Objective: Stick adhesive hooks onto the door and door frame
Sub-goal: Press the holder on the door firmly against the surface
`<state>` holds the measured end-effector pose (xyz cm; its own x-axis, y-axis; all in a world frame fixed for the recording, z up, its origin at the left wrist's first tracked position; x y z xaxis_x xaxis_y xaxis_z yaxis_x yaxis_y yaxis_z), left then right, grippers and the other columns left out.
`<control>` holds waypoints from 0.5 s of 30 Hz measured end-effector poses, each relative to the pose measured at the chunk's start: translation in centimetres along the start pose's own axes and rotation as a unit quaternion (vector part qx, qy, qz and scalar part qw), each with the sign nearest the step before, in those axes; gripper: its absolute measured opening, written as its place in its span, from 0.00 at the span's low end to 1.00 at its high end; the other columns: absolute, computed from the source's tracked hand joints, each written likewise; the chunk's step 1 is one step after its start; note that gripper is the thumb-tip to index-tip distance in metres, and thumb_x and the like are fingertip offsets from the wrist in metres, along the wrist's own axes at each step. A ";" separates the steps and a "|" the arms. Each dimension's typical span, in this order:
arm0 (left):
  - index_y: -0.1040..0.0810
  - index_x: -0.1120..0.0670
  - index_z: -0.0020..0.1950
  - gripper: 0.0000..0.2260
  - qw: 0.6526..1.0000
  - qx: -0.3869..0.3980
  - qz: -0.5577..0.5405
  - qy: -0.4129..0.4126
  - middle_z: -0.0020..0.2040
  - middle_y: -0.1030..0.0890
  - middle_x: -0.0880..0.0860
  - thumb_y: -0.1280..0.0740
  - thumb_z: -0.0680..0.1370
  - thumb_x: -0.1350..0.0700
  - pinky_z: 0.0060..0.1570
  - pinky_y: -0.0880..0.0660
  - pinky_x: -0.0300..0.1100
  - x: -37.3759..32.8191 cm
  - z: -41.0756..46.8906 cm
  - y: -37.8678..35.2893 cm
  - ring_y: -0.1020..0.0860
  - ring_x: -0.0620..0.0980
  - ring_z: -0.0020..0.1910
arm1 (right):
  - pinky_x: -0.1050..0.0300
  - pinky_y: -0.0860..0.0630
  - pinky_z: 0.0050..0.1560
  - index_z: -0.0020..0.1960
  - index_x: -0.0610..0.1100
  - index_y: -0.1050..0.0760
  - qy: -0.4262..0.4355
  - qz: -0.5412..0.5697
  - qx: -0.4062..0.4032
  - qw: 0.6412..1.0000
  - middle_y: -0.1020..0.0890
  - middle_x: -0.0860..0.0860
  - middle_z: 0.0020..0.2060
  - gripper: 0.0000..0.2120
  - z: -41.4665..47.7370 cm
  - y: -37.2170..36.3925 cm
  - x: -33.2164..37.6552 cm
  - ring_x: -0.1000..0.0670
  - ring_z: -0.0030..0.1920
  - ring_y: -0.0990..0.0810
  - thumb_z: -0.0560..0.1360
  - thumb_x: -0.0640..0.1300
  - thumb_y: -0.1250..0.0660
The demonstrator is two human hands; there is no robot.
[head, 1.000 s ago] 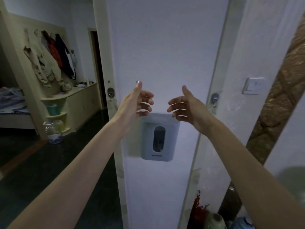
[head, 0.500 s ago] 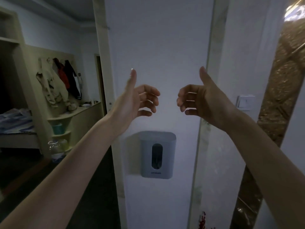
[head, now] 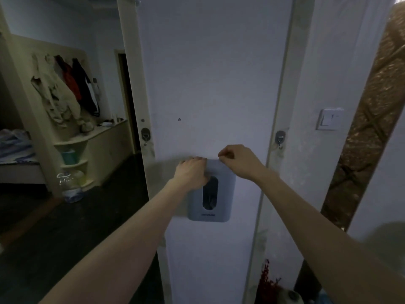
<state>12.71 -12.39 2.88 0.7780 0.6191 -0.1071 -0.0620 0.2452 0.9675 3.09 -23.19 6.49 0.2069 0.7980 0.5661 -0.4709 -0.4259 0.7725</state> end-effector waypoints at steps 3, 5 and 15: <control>0.19 0.53 0.64 0.16 0.999 -0.028 0.013 0.017 0.63 0.16 0.55 0.31 0.80 0.46 0.60 0.25 0.50 0.9 0.6 -1.5 0.19 0.60 0.62 | 0.49 0.25 0.67 0.74 0.44 0.26 0.000 -0.097 0.036 0.995 0.20 0.45 0.70 0.21 1.2 -2.7 -1.9 0.42 0.68 0.22 0.82 0.45 0.34; 0.17 0.52 0.58 0.11 0.998 -0.068 0.015 0.001 0.58 0.14 0.53 0.31 0.80 0.48 0.56 0.25 0.49 1.0 0.7 -1.9 0.17 0.59 0.58 | 0.50 0.24 0.64 0.77 0.45 0.28 0.001 -0.143 0.045 0.989 0.21 0.44 0.71 0.25 1.8 -4.0 -2.8 0.42 0.69 0.24 0.80 0.44 0.35; 0.16 0.51 0.44 0.02 0.971 -0.233 -0.039 -0.039 0.44 0.13 0.50 0.28 0.75 0.58 0.44 0.25 0.48 1.2 0.2 -2.0 0.16 0.57 0.45 | 0.54 0.31 0.42 0.54 0.45 0.17 0.046 -0.199 -0.080 0.976 0.16 0.48 0.52 0.10 1.8 -6.2 -3.5 0.44 0.56 0.24 0.80 0.40 0.36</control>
<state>13.84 -12.28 0.87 0.8357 0.5310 -0.1406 -0.2630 0.6116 0.7462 6.78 -24.08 0.26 0.3258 0.9248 0.1965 -0.4979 -0.0089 0.8672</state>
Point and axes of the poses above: each hand's wrist, its own z-axis towards the middle knuckle, its own y-axis out of the back of the hand, x = y × z, the point moved 8 cm from there along z, towards the middle knuckle
